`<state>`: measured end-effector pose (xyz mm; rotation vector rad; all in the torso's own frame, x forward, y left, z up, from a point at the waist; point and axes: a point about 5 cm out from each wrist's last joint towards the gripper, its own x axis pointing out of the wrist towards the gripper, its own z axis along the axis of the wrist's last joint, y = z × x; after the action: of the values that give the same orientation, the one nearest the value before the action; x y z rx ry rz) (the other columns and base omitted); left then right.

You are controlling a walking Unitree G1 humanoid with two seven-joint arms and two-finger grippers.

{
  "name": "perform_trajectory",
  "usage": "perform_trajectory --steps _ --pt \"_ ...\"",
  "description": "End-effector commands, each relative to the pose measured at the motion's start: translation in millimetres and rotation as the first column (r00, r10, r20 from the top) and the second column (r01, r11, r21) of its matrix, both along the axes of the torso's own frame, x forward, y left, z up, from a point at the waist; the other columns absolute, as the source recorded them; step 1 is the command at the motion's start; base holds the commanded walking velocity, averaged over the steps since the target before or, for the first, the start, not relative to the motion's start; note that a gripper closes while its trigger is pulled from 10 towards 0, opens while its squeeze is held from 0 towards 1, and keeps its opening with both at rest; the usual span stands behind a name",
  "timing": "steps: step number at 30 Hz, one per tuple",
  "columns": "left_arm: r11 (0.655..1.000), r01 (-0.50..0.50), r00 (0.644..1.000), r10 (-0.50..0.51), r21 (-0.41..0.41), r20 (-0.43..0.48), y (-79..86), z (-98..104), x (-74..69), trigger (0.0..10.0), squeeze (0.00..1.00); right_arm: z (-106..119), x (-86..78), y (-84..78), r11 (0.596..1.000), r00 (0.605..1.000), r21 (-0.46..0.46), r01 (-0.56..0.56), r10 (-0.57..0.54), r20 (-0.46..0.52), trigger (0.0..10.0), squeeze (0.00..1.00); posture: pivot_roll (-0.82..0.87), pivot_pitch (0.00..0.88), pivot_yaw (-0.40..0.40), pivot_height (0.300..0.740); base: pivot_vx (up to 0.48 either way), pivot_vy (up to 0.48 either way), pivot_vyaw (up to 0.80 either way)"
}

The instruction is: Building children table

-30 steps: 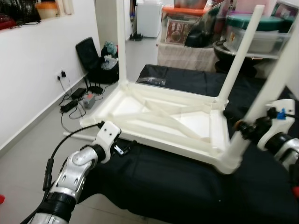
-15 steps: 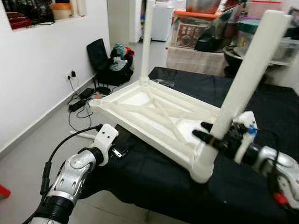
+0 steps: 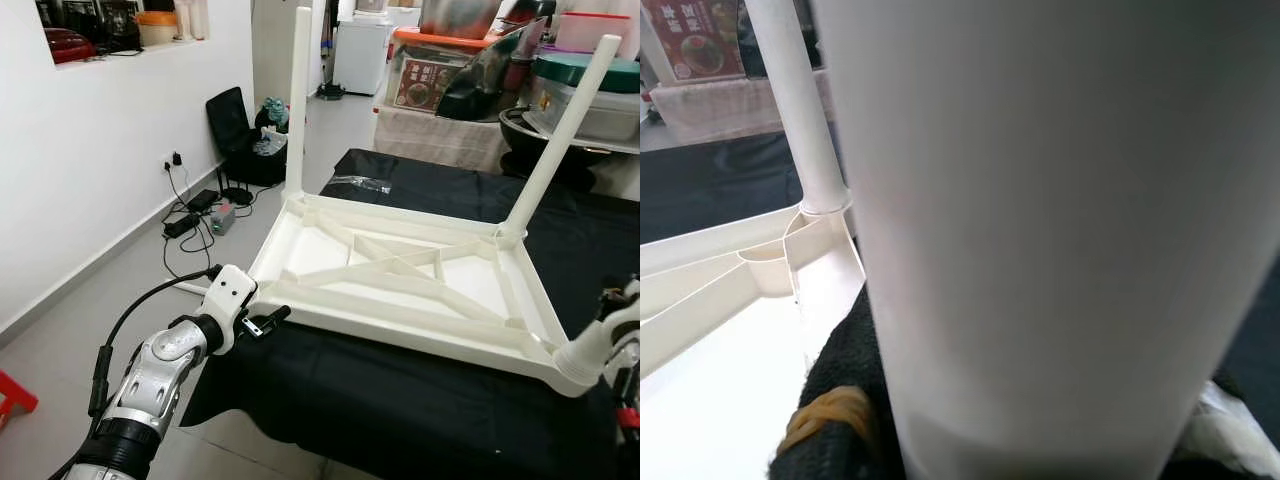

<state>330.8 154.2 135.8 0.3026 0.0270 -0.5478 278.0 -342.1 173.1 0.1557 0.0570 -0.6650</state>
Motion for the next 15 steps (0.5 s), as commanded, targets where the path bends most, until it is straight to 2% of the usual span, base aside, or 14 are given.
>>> perform_trajectory --steps 1,4,5,6,7,8,9,10,11,12,13,14,15 --pt "1.0 0.009 1.0 -0.009 0.022 -0.006 -2.8 -2.0 0.9 10.0 0.0 -28.2 4.7 20.0 0.987 0.991 0.116 -0.112 0.119 -0.057 10.0 0.0 0.04 0.0 -0.05 0.74 0.0 0.0 0.0" --pt "1.0 0.015 1.0 -0.015 0.02 -0.006 -4.9 -1.8 1.3 10.0 0.0 -15.8 16.2 33.0 0.971 0.977 0.112 -0.213 0.211 0.036 10.0 0.0 0.04 0.0 -0.049 0.74 0.0 0.0 0.0" --pt "1.0 0.015 1.0 -0.015 0.02 -0.006 -4.9 -1.8 1.3 10.0 0.0 -15.8 16.2 33.0 0.971 0.977 0.112 -0.213 0.211 0.036 10.0 0.0 0.04 0.0 -0.049 0.74 0.0 0.0 0.0" --pt "1.0 0.017 1.0 -0.017 0.02 -0.005 -5.8 -1.7 1.6 10.0 0.0 -8.0 21.5 37.7 0.957 0.961 0.1 -0.272 0.264 0.081 10.0 1.0 0.05 0.0 -0.054 0.74 0.0 0.0 0.0" --pt "1.0 0.018 1.0 -0.018 0.02 -0.003 -5.4 -1.1 2.0 10.0 0.0 1.8 27.0 42.0 0.941 0.941 0.095 -0.325 0.311 0.135 10.0 1.0 0.05 0.0 -0.054 0.74 0.0 0.0 0.0" --pt "1.0 0.018 1.0 -0.018 0.02 -0.003 -5.4 -1.1 2.0 10.0 0.0 1.8 27.0 42.0 0.941 0.941 0.095 -0.325 0.311 0.135 10.0 1.0 0.05 0.0 -0.054 0.74 0.0 0.0 0.0" --pt "1.0 0.017 1.0 -0.017 0.02 -0.002 -4.4 -0.6 2.2 10.0 0.0 12.6 32.1 51.5 0.891 0.886 0.091 -0.444 0.421 0.195 10.0 1.0 0.05 0.0 -0.057 0.74 0.0 0.0 0.0" --pt "1.0 0.015 1.0 -0.015 0.02 -0.002 -3.0 -0.4 2.0 10.0 0.0 21.9 34.3 63.0 0.811 0.8 0.076 -0.58 0.55 0.239 10.0 1.0 0.05 0.0 -0.057 0.74 0.0 0.0 0.0" --pt "1.0 0.014 1.0 -0.014 0.021 -0.004 -1.7 -0.8 1.5 10.0 0.0 32.5 26.1 80.4 0.628 0.606 -0.011 -0.778 0.755 0.249 10.0 0.72 0.05 0.0 -0.057 0.74 0.0 0.0 0.0" --pt "1.0 0.014 1.0 -0.014 0.021 -0.004 -1.7 -0.8 1.5 10.0 0.0 32.5 26.1 80.4 0.628 0.606 -0.011 -0.778 0.755 0.249 10.0 0.72 0.05 0.0 -0.057 0.74 0.0 0.0 0.0" --pt "1.0 0.013 1.0 -0.013 0.021 -0.005 -1.3 -1.2 1.2 10.0 0.0 36.1 10.5 94.7 0.394 0.375 -0.078 -0.916 0.908 0.186 10.0 0.0 0.06 0.0 -0.062 0.74 0.0 0.0 0.0" --pt "1.0 0.016 1.0 -0.016 0.026 -0.007 -1.4 -1.9 0.5 10.0 0.0 35.5 -2.2 104.0 0.227 0.215 -0.092 -0.969 0.968 0.131 10.0 0.0 0.06 0.0 -0.062 0.74 0.0 0.0 0.0" --pt "1.0 0.016 1.0 -0.016 0.026 -0.007 -1.2 -2.0 0.2 10.0 0.0 36.0 -8.6 108.7 0.126 0.118 -0.103 -0.987 0.99 0.082 10.0 0.0 0.06 0.0 -0.069 0.74 0.0 0.0 0.0"
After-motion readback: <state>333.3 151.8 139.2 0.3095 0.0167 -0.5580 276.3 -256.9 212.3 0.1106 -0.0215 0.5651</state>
